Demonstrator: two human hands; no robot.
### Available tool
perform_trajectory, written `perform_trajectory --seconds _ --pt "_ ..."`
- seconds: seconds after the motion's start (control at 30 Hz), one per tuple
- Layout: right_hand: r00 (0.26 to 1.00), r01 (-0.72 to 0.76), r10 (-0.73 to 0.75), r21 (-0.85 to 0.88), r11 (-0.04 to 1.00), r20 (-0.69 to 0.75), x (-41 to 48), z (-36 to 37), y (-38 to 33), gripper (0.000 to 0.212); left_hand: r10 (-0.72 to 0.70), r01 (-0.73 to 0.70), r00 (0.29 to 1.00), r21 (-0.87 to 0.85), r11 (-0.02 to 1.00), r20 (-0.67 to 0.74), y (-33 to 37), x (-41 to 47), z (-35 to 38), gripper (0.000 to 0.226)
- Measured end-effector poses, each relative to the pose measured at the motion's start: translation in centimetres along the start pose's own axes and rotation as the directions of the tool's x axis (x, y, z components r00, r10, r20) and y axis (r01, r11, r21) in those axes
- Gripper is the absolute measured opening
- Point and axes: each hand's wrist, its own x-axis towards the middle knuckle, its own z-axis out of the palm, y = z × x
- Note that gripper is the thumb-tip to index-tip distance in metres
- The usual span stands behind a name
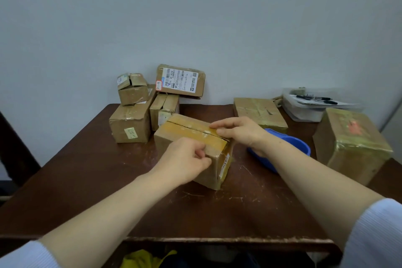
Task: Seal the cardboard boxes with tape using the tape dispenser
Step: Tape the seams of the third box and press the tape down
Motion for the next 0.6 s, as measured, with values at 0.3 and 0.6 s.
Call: perform_trajectory --seconds 0.3,0.6 --pt "0.973 -0.029 0.034 0.025 0.999 -0.229 -0.9 -1.9 0.7 0.03 0.221 -0.311 0.945 0.46 0.831 0.24 -3.5 4.8 -3.1 0.111" --pt "0.854 -0.392 0.146 -0.432 0.812 -0.5 -2.0 -5.5 6.0 0.051 0.272 -0.304 0.952 0.528 0.793 0.141 -3.1 4.7 -0.6 0.078"
